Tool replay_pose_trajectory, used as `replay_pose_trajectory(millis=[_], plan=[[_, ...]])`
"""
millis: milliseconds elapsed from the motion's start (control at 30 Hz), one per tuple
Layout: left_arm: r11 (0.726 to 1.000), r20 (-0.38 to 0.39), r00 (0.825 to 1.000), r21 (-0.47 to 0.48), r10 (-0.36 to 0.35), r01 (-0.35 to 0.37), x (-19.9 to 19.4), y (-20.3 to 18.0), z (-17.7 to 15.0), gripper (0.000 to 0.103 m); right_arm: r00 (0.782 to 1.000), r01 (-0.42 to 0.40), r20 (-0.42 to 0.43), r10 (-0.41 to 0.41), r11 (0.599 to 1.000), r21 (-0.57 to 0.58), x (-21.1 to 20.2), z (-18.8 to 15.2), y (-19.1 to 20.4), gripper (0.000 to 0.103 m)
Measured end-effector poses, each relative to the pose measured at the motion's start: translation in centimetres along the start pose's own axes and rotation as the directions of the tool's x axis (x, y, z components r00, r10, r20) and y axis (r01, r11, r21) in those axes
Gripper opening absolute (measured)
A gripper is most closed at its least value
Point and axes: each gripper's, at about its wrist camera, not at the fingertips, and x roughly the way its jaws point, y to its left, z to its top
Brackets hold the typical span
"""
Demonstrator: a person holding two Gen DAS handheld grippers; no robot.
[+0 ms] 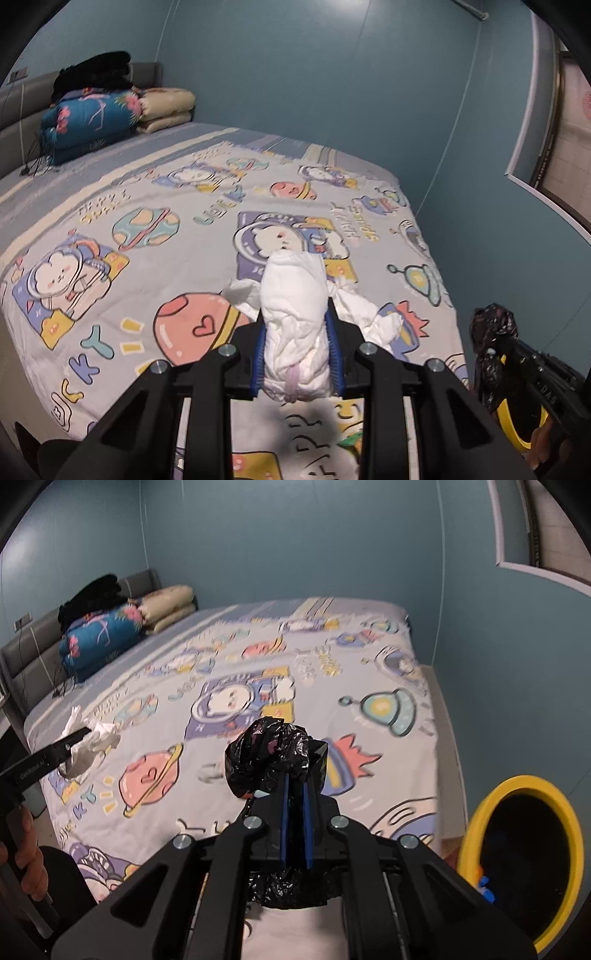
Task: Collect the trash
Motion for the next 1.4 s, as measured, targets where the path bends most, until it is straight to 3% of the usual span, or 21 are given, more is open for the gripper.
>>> replay_pose_trajectory(millis=[800, 1400], plan=[[0.974, 0.009, 0.988, 0.167, -0.156, 0.153, -1.0, -13.1, 1.7, 0.026, 0.976, 0.118, 0.171, -0.132, 0.989, 0.092, -7.8, 2.4, -9.1, 0.006], [0.895, -0.043, 0.952, 0.328, -0.305, 0.301, 0.1, -25.5, -0.5, 0.026, 0.943, 0.235, 0.189, -0.275, 0.949, 0.21, -10.7, 0.8, -18.2, 0.006]])
